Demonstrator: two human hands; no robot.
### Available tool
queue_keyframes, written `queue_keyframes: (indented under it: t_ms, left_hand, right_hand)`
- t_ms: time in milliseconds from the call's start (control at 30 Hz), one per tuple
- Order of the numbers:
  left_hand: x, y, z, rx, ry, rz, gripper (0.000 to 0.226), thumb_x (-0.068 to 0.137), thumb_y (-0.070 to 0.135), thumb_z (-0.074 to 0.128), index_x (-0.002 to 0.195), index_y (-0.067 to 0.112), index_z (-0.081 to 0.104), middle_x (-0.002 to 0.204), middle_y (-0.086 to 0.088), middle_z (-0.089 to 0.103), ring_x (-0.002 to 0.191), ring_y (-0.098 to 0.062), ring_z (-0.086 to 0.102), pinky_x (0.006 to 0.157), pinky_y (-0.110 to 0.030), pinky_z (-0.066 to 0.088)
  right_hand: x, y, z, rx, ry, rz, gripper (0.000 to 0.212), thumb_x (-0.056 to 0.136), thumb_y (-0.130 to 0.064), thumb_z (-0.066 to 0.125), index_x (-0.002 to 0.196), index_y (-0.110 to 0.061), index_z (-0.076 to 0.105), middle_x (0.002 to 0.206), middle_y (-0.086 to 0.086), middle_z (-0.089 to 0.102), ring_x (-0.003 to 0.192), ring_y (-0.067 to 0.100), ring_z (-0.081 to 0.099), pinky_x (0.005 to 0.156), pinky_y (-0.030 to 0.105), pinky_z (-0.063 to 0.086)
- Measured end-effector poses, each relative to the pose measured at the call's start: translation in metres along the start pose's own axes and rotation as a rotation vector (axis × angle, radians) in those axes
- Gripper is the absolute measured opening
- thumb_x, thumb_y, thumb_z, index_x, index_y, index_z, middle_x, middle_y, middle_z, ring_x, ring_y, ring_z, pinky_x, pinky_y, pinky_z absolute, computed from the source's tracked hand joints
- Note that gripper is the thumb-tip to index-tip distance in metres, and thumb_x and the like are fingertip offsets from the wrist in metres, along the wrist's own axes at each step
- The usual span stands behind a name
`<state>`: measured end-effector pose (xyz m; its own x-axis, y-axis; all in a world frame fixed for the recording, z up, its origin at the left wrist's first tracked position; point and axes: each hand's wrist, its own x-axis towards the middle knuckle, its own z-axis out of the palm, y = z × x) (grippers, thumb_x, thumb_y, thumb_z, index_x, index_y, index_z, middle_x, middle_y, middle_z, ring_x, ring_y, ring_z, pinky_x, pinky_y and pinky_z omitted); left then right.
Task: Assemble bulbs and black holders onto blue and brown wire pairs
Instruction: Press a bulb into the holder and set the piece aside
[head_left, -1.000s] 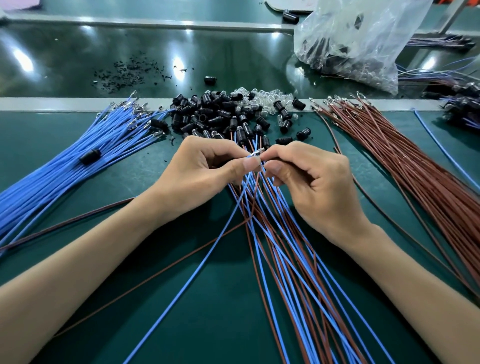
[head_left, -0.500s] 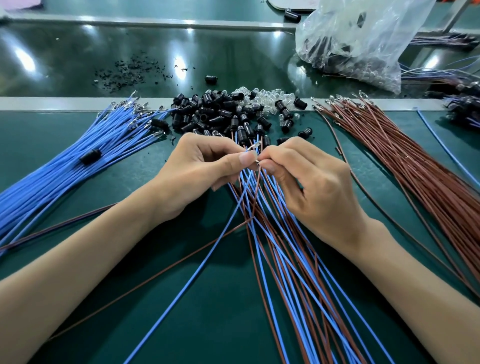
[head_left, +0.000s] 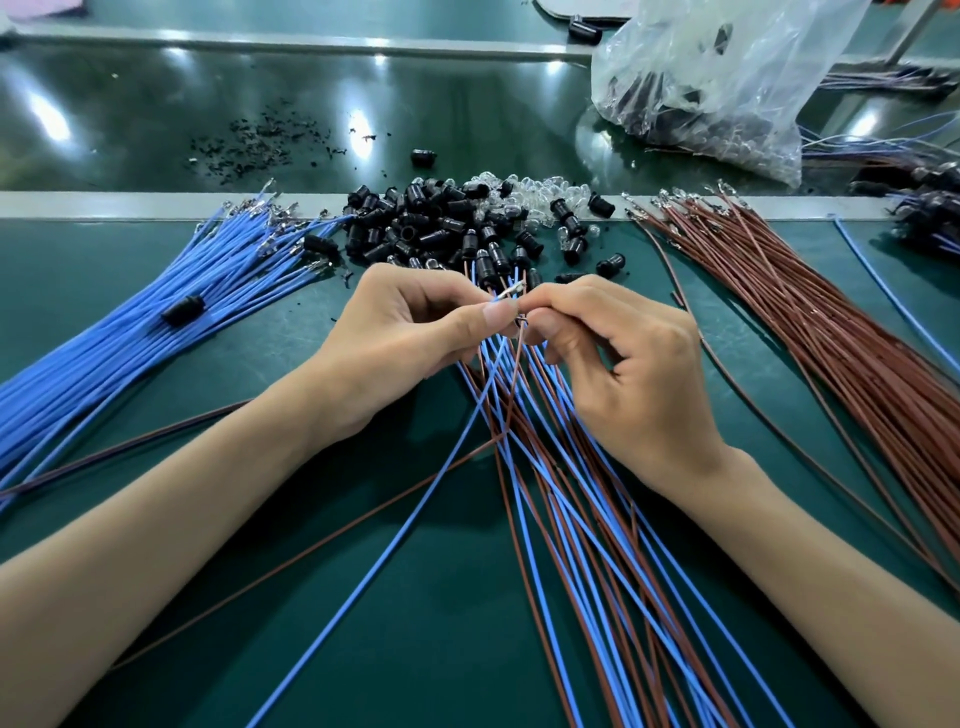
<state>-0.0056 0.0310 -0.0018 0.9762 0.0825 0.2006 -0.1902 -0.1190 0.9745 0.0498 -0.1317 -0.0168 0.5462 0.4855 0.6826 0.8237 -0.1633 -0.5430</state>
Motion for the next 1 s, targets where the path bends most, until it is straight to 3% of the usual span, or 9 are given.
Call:
queue_keyframes:
  t_ms: [167,400,467,633,1000]
  left_hand:
    - [0.0014,-0.0023,-0.0015,0.0,-0.01,0.005,0.014,0.081,0.021,0.064,0.07,0.016,0.07,0.047,0.01,0.045,0.043,-0.001,0.035,0.045,-0.01,0.027]
    - [0.0008,-0.0045,0.0027,0.092,0.08,0.067,0.013,0.084,0.018,0.067,0.071,0.019,0.069,0.048,0.013,0.048,0.047,-0.001,0.037,0.047,-0.012,0.029]
    - [0.0006,-0.0031,0.0034,0.098,0.09,0.065,0.013,0.081,0.023,0.067,0.071,0.014,0.068,0.047,0.014,0.048,0.046,0.001,0.037,0.047,-0.011,0.029]
    - [0.0007,-0.0024,0.0031,0.12,0.061,0.043,0.014,0.081,0.026,0.065,0.071,0.016,0.068,0.049,0.013,0.048,0.049,-0.001,0.039,0.049,-0.012,0.03]
    - [0.0019,-0.0052,0.001,0.102,0.024,0.011,0.017,0.077,0.034,0.066,0.071,0.018,0.07,0.05,0.011,0.052,0.049,-0.001,0.043,0.048,-0.009,0.032]
  right_hand:
    - [0.0018,-0.0014,-0.0007,0.244,-0.058,0.196,0.019,0.095,-0.004,0.054,0.101,-0.018,0.065,0.084,-0.007,0.064,0.073,0.0,0.057,0.07,0.012,0.044]
    - [0.0042,0.0007,-0.0019,0.45,-0.048,0.377,0.022,0.088,-0.004,0.064,0.108,-0.013,0.067,0.097,0.009,0.067,0.086,0.005,0.064,0.079,0.017,0.05]
    - [0.0037,0.0001,-0.0029,0.454,-0.047,0.365,0.028,0.084,-0.001,0.067,0.11,-0.009,0.066,0.095,0.007,0.067,0.082,0.0,0.064,0.075,0.011,0.048]
    - [0.0009,0.0006,-0.004,0.254,-0.044,0.266,0.019,0.087,-0.005,0.067,0.104,-0.008,0.071,0.093,0.004,0.069,0.088,0.009,0.066,0.081,0.017,0.048]
    - [0.0018,-0.0023,-0.0039,0.037,0.059,0.104,0.015,0.084,0.002,0.069,0.097,-0.004,0.074,0.091,-0.002,0.069,0.085,0.005,0.065,0.08,0.016,0.05]
